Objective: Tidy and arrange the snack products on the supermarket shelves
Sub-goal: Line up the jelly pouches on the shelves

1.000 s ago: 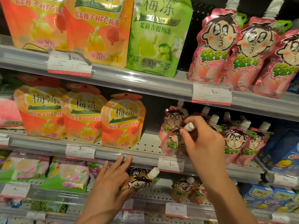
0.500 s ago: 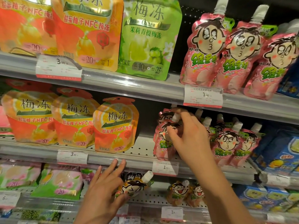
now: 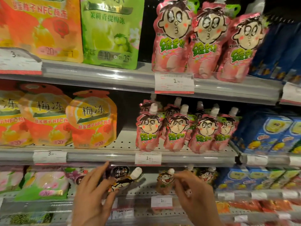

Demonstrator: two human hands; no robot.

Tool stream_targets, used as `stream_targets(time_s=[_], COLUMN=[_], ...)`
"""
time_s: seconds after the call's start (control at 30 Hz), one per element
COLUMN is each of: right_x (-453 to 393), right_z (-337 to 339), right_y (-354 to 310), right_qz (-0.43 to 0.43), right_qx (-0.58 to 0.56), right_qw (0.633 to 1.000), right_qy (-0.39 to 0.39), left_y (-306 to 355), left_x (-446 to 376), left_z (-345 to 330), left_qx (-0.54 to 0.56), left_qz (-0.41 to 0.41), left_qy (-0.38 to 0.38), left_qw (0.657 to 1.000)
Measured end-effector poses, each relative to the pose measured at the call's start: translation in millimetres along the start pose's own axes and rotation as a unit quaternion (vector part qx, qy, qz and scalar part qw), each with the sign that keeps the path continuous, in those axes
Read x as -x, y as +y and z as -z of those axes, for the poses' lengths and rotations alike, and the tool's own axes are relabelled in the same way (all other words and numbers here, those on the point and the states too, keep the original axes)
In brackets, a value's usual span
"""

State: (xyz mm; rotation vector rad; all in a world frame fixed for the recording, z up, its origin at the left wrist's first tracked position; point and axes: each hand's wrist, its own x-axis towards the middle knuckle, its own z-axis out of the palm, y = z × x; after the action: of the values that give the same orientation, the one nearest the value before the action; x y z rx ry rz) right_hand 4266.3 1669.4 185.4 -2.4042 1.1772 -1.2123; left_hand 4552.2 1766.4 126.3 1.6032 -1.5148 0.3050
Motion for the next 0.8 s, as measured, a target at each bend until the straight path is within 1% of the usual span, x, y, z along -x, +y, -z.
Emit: stream_targets(time_s=[0.07,0.1,0.13,0.2,0.27,0.33,0.4,0.47,0.53,0.67,0.8], right_x=[17.5,25.5,33.1,44.3,50.0,56.8,64.3,67.3,64.5,57.8,54.0], right_z=[4.2,7.2,9.8,14.8,16.5,11.8,5.0,0.5,-1.1,-5.3,-9.1], right_y=[41.9,60.2,76.0,96.7,106.7,114.3,125.8,137.5,142.9,154.8,167.0], right_qz=[-0.065,-0.097,-0.126,-0.170,-0.208,-0.242,-0.270,-0.277,-0.287,-0.288,-0.304], right_qx=[0.011,0.017,0.021,0.033,0.034,0.039,0.040,0.029,0.025,0.034,0.024], right_qw=[0.998,0.995,0.992,0.985,0.978,0.969,0.962,0.960,0.958,0.957,0.952], right_qy=[0.012,0.013,0.014,0.017,0.003,-0.021,-0.018,-0.006,-0.014,-0.016,-0.008], left_y=[11.8,17.4,25.0,38.1,45.3,44.0,46.4,49.3,52.9,59.4,59.3], left_x=[15.5,24.1,30.7,41.5,49.0,55.9,55.4,50.8,45.0,33.2,22.8], left_z=[-19.5,-29.9,-38.7,-54.6,-68.1,-79.9,-87.2,-95.2,-104.3,-120.7,-133.5], left_qx=[0.073,0.110,0.131,0.153,0.183,0.192,0.211,0.219,0.198,0.167,0.172], left_qz=[0.039,0.072,0.111,0.185,0.276,0.312,0.354,0.398,0.414,0.421,0.417], left_qy=[0.035,0.034,0.018,-0.038,-0.076,-0.096,-0.111,-0.087,-0.054,-0.019,-0.024], left_qw=[0.996,0.991,0.985,0.970,0.941,0.926,0.904,0.887,0.887,0.891,0.892])
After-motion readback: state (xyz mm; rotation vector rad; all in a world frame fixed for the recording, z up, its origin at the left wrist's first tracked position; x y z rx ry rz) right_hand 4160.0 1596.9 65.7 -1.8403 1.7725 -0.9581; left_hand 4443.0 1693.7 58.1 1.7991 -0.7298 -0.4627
